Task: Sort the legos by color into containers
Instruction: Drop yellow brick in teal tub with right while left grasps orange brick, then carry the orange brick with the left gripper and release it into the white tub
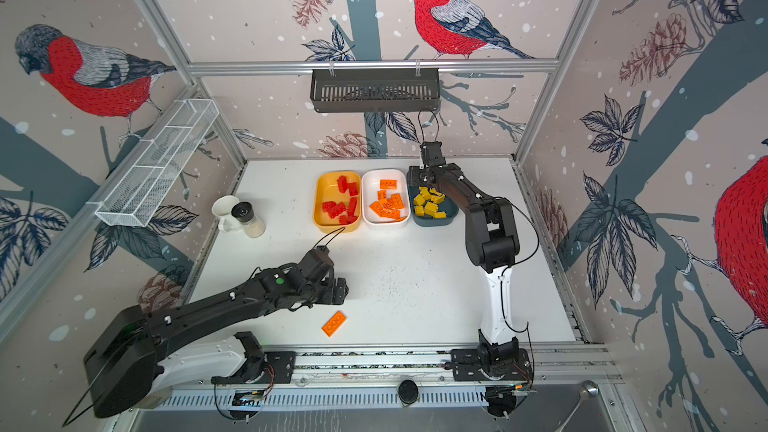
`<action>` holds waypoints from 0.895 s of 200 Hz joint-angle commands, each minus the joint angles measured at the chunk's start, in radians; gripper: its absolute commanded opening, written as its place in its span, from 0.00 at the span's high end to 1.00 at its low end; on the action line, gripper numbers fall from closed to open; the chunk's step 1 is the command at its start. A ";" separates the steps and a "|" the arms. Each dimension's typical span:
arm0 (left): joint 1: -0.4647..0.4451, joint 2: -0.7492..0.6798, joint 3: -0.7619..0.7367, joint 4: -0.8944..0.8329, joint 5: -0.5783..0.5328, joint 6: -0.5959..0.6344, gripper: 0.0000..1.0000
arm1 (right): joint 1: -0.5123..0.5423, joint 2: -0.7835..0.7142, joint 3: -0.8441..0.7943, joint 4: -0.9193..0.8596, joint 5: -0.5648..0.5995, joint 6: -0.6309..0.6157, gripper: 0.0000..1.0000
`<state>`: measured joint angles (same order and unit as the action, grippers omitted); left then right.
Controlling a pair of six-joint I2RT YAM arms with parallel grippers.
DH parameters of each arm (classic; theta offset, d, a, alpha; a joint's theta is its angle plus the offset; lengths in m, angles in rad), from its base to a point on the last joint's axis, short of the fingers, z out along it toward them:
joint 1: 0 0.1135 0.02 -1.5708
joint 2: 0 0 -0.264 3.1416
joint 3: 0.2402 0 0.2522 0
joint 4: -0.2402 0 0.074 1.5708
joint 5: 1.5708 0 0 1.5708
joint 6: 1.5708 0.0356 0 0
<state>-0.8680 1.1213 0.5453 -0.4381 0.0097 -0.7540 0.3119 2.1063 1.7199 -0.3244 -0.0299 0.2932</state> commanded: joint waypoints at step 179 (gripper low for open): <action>-0.357 0.185 0.007 -0.116 -0.107 -0.084 0.40 | 0.059 -0.610 -0.591 0.263 0.275 0.080 0.00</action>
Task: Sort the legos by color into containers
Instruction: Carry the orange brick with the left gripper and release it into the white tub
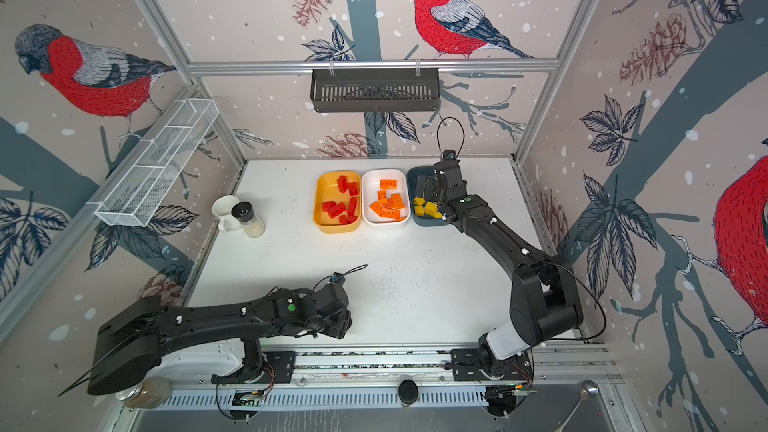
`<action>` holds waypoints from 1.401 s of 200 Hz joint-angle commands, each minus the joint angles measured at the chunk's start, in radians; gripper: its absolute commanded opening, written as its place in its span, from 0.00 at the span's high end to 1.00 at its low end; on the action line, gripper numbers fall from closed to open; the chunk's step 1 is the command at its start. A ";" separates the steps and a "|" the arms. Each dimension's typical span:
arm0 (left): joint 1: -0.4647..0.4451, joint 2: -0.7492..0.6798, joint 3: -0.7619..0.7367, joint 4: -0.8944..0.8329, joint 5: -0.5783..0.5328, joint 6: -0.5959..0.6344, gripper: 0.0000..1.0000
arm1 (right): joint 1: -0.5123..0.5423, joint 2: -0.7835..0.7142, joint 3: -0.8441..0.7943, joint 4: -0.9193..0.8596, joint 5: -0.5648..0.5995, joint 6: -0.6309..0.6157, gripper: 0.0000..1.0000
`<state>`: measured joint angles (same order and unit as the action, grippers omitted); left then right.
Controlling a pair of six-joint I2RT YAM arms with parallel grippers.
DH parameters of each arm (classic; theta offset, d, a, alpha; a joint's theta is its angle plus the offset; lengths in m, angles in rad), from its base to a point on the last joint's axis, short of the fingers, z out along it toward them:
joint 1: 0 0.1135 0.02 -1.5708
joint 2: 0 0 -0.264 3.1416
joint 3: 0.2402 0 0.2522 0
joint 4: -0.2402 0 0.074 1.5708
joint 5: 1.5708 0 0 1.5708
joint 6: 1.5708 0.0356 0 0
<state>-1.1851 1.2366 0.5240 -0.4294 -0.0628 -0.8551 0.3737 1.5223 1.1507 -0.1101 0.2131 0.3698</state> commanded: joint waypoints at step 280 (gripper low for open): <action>0.493 0.605 0.813 0.441 -0.295 0.407 0.80 | -0.023 -0.316 -0.253 0.014 0.095 0.043 0.00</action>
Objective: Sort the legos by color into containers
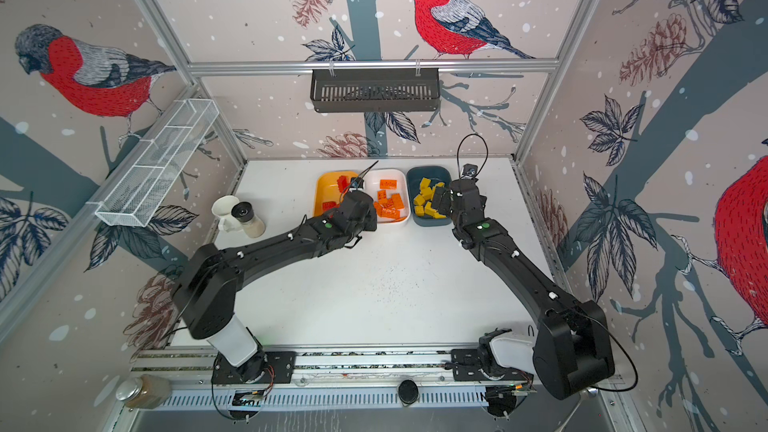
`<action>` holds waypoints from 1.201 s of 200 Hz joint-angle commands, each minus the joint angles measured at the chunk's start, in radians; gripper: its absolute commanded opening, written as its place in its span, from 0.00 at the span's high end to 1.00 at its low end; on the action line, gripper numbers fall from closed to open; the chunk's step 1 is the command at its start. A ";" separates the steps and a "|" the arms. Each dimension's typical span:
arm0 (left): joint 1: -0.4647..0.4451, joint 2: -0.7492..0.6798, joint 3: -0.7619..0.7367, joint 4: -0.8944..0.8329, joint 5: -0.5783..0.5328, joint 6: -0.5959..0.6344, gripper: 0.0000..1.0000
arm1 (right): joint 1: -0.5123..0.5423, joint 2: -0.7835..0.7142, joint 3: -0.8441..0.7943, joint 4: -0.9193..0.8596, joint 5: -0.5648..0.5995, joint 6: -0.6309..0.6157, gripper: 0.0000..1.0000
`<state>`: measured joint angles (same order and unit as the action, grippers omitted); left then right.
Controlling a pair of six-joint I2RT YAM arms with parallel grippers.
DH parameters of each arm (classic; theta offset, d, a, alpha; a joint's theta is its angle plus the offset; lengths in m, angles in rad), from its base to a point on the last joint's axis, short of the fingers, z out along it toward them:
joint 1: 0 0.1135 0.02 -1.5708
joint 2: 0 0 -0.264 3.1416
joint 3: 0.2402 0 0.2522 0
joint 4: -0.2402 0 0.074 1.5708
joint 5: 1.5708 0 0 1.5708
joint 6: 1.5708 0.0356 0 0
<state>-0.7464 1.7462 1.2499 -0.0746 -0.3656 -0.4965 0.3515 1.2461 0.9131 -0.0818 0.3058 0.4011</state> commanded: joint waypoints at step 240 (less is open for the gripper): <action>0.262 -0.423 -0.521 0.329 -0.376 0.238 0.03 | -0.438 -0.029 -0.468 0.557 0.019 -0.112 0.00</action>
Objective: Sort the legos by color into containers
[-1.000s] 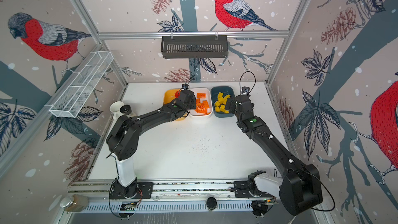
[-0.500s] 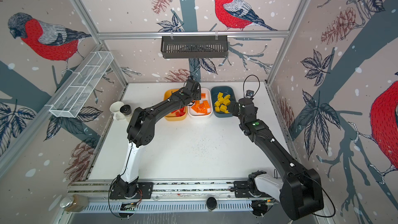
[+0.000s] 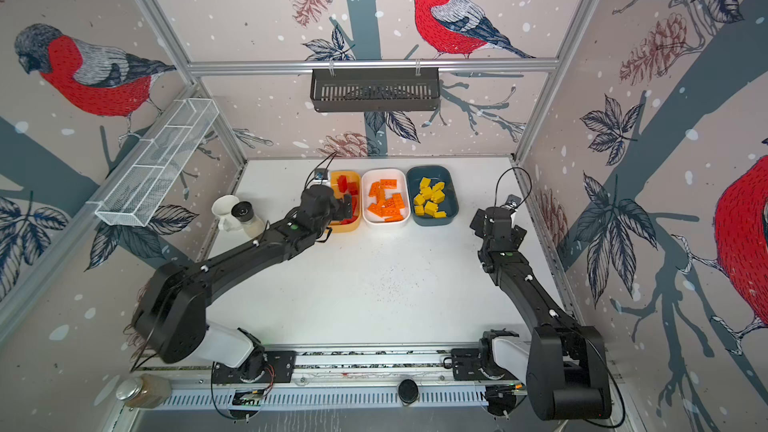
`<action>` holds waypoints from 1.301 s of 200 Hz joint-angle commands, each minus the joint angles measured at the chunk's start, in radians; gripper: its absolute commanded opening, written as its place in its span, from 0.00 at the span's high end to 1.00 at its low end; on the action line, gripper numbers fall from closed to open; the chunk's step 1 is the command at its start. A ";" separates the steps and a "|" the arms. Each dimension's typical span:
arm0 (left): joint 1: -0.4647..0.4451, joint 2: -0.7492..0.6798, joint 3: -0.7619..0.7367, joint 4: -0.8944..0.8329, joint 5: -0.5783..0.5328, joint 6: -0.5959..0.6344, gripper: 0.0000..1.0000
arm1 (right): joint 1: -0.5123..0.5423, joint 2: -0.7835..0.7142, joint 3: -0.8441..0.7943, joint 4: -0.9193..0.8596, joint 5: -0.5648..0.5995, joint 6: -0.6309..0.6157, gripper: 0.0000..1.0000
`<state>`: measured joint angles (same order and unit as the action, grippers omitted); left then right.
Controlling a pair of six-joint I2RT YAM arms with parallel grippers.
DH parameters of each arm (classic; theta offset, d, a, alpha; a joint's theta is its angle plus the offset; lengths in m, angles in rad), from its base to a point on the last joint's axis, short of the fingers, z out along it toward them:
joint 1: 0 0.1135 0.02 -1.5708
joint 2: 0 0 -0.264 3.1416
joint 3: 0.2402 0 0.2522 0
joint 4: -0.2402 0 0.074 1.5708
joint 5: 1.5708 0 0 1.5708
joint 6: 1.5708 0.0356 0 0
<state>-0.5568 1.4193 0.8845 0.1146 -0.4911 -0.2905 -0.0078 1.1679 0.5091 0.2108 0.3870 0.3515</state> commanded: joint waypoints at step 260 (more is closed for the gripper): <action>0.497 0.141 -0.657 1.206 0.212 0.272 0.01 | 0.029 0.332 -0.274 0.986 -0.220 -0.270 0.01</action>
<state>-0.0616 1.5616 0.2314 1.2568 -0.2890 -0.0257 0.0185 1.5051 0.2363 1.1595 0.1619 0.0799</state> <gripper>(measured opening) 0.990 0.995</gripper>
